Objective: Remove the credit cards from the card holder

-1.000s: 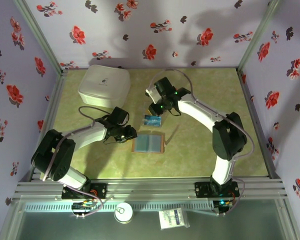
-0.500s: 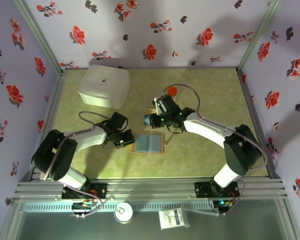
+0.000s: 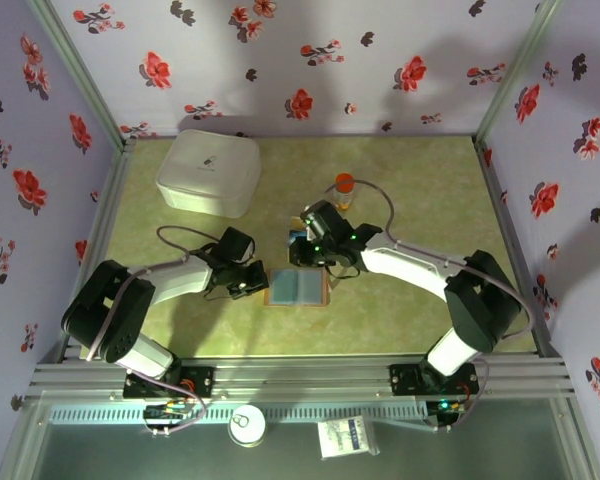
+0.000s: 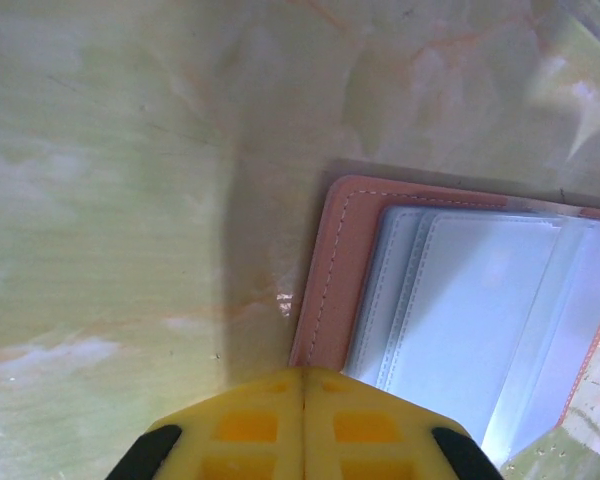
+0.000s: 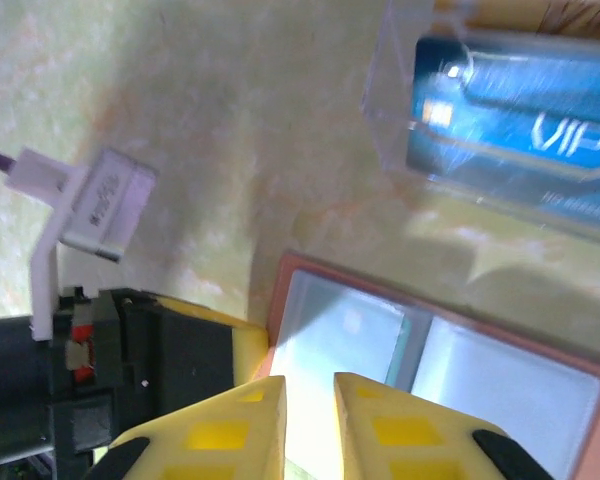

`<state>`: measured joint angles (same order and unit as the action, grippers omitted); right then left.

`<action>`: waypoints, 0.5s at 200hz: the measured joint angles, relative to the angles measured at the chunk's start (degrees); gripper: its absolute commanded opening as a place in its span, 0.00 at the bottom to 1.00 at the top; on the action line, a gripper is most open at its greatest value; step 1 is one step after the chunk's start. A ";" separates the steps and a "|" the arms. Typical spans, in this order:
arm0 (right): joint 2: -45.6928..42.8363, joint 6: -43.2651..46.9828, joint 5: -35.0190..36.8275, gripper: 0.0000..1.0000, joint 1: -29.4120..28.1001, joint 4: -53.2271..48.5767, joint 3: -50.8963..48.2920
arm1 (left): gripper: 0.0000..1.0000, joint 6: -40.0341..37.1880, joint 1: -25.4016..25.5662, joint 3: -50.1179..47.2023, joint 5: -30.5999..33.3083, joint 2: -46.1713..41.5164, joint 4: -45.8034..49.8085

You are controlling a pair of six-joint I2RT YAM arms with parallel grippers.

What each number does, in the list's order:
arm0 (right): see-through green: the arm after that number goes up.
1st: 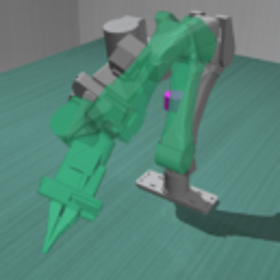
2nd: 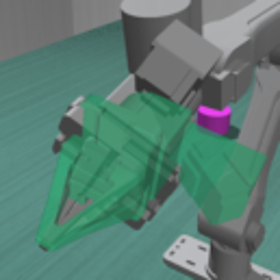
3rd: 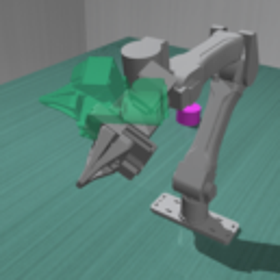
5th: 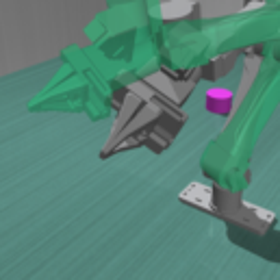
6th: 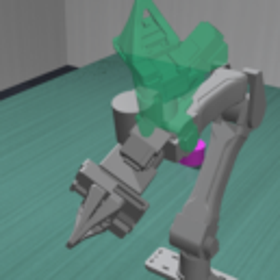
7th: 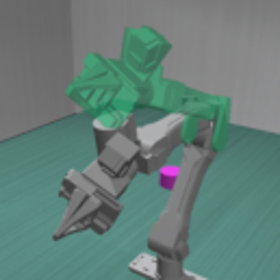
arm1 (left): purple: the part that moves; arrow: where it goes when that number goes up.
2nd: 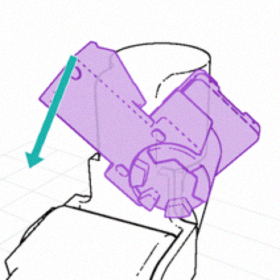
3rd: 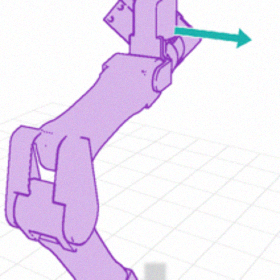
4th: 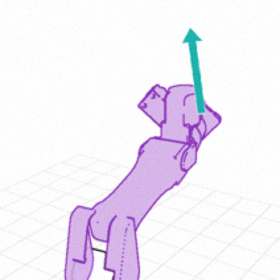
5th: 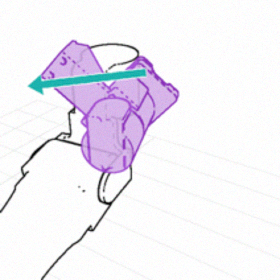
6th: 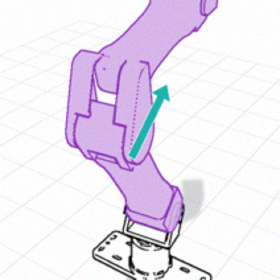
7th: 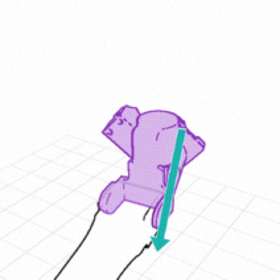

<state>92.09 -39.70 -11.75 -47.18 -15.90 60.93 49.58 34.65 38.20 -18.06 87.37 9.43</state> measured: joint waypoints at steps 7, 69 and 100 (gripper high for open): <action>0.90 -0.94 -0.11 0.22 -0.55 -0.04 -0.04 | 0.05 0.00 0.00 0.00 0.00 0.00 0.00; 6.14 -8.17 -0.52 0.25 -3.10 -0.22 -0.98 | 0.05 0.00 0.00 0.00 0.00 0.00 0.00; 8.07 -10.34 -1.22 0.25 -3.15 0.63 -0.98 | 0.05 0.00 0.00 0.00 0.00 0.00 0.00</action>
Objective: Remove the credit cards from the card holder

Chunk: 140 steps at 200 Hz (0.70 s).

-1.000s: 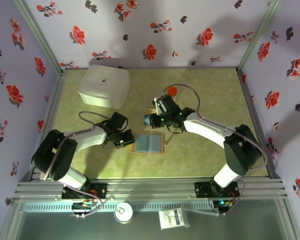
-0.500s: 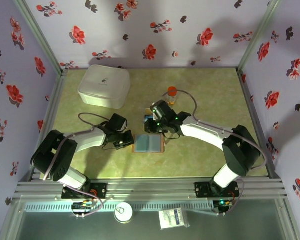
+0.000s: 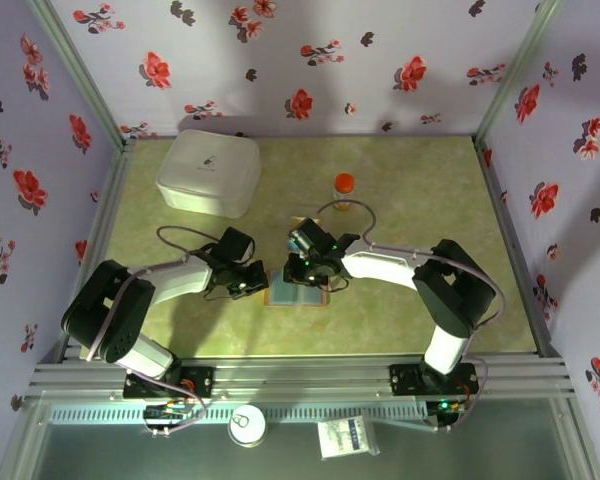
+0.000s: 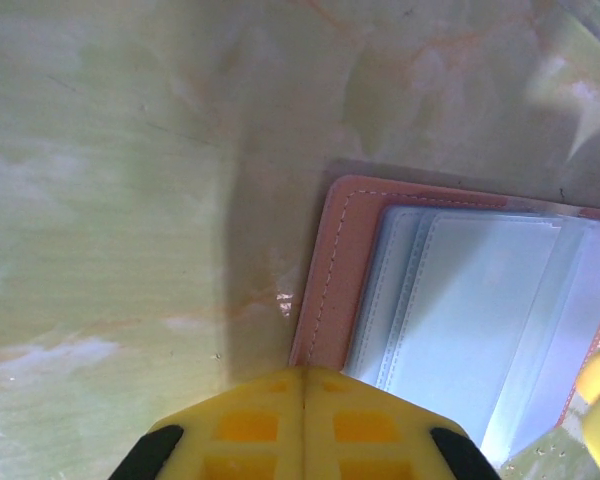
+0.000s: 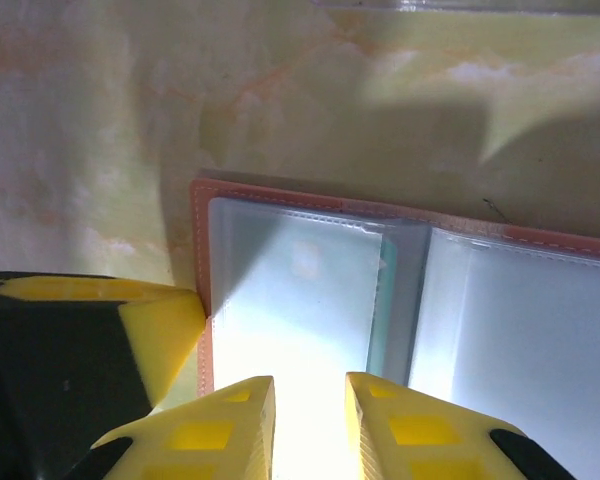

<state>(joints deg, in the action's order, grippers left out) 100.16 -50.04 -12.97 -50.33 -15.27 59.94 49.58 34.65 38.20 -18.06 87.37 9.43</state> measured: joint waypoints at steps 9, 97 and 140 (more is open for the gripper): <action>0.59 -0.35 -0.39 0.24 0.00 0.52 0.00 | 0.05 0.00 0.00 0.00 0.00 0.00 0.00; 2.91 -1.68 -2.51 0.23 -0.37 3.41 -0.02 | 0.04 -0.02 0.00 0.00 -0.11 0.17 -0.07; 3.69 -1.62 -2.36 0.23 -0.37 2.34 0.00 | 0.04 -0.04 0.00 0.00 -0.42 0.48 -0.57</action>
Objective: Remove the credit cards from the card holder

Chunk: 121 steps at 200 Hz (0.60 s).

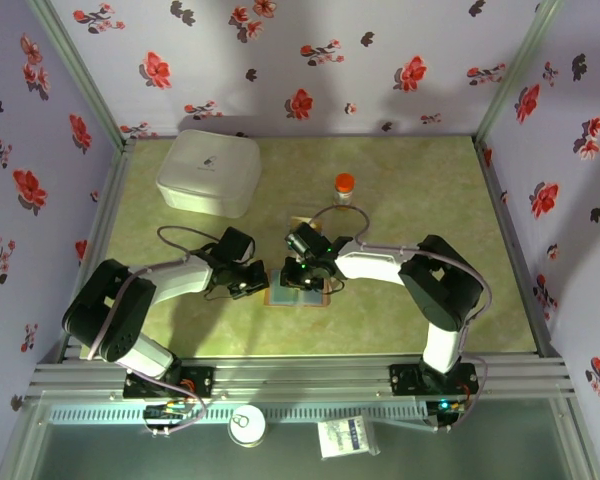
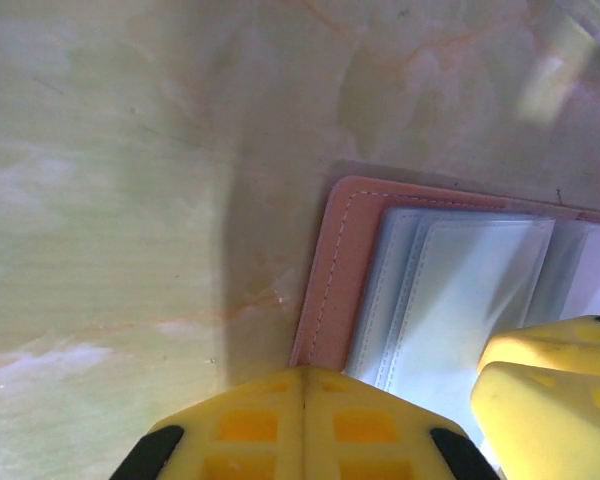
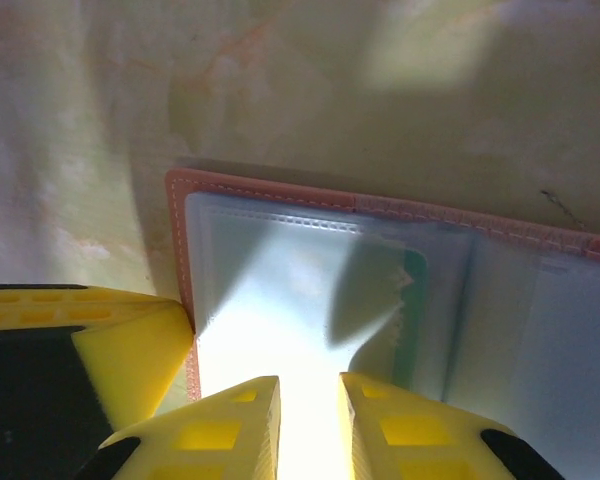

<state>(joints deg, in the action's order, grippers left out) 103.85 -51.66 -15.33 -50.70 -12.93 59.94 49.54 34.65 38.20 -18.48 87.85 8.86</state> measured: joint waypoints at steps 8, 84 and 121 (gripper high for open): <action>0.00 0.02 0.15 0.23 0.00 -0.33 0.02 | 0.04 0.00 0.00 0.00 -0.11 0.07 -0.13; -0.85 0.59 2.05 0.23 0.13 -3.26 0.07 | 0.04 0.00 0.00 0.66 -0.70 0.94 -0.28; -1.75 0.61 1.97 0.23 0.70 -2.29 -1.57 | 0.04 -0.02 0.00 0.76 -0.90 1.11 -0.31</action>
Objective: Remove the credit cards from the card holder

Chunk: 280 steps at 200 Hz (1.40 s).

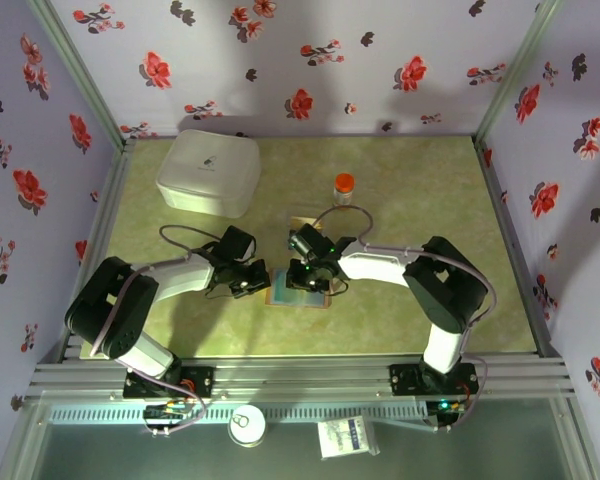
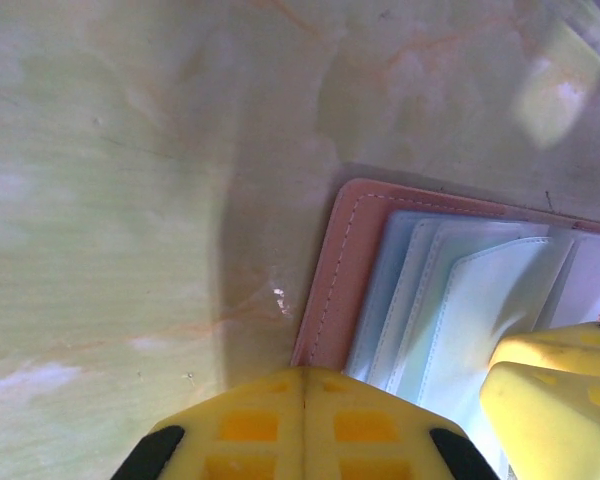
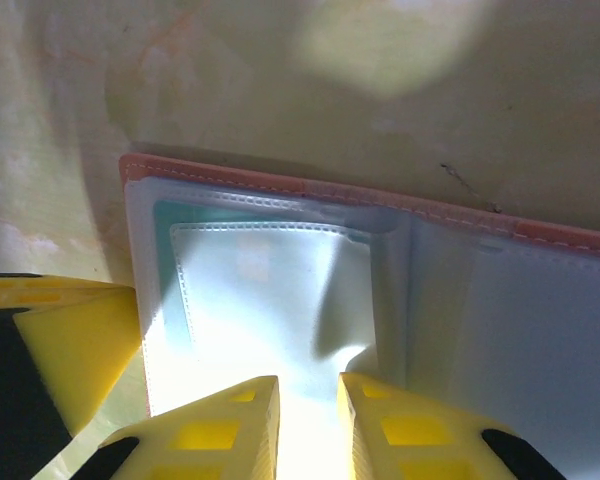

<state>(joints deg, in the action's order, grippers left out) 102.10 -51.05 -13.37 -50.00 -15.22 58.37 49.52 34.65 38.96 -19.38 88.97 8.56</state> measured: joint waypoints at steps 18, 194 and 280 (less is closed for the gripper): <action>-0.59 0.02 -0.42 0.23 0.24 1.33 -1.20 | 0.03 0.00 0.00 0.00 0.00 0.02 0.00; -3.80 0.04 -7.06 0.20 2.99 18.86 -12.46 | 0.19 1.75 1.49 0.02 2.86 -4.83 3.10; -4.24 0.46 -9.38 0.19 3.80 23.82 -15.32 | 0.34 4.59 5.25 1.66 3.32 -4.79 1.75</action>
<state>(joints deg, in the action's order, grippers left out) 97.86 -50.59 -22.74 -46.19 8.60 43.05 54.11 39.90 40.62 -16.05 84.18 10.31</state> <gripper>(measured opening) 0.193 0.329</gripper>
